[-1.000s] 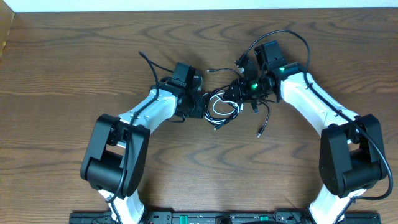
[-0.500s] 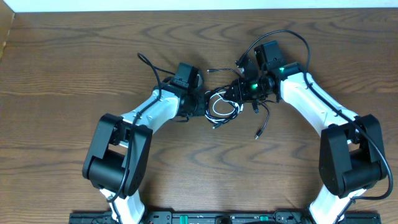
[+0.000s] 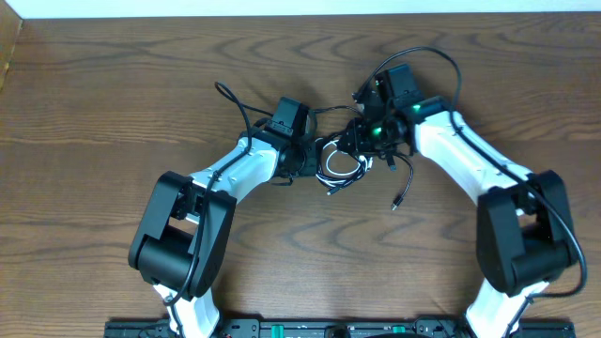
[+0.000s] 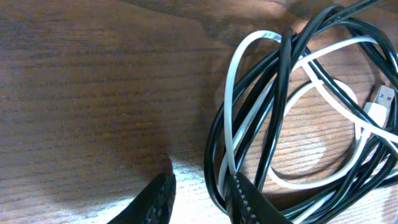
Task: Untangle cables
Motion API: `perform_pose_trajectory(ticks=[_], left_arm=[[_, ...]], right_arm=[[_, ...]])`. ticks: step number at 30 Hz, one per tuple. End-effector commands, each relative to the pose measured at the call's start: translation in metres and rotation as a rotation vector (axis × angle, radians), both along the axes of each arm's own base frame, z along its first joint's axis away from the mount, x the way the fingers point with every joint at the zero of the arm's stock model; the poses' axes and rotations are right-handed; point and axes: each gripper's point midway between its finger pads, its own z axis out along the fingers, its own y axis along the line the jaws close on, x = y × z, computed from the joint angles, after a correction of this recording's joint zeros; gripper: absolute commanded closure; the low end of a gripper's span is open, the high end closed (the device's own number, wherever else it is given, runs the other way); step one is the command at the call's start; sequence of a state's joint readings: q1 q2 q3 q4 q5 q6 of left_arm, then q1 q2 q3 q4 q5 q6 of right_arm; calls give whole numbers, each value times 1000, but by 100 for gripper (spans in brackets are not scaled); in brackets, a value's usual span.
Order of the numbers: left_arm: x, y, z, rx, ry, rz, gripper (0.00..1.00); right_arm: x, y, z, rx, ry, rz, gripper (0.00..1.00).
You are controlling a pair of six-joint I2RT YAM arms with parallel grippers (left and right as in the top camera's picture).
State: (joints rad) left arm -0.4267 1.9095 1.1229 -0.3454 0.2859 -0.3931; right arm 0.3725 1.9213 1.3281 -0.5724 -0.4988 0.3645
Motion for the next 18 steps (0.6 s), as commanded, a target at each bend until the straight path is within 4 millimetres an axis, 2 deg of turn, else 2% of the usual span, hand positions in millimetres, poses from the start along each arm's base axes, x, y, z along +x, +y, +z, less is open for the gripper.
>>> perform_pose_trajectory(ticks=[1, 7, 11, 14, 18], left_arm=[[-7, 4, -16, 25, 40, 9, 69], [-7, 4, -16, 26, 40, 9, 69], [-7, 4, -16, 26, 41, 8, 69], [-7, 4, -16, 28, 41, 5, 69], [-7, 4, -16, 28, 41, 5, 69]], right_arm=[[-4, 16, -28, -1, 84, -56, 72], [-1, 46, -41, 63, 91, -50, 72], [6, 57, -37, 96, 58, -64, 76], [13, 55, -37, 88, 52, -114, 81], [23, 44, -43, 24, 23, -182, 82]])
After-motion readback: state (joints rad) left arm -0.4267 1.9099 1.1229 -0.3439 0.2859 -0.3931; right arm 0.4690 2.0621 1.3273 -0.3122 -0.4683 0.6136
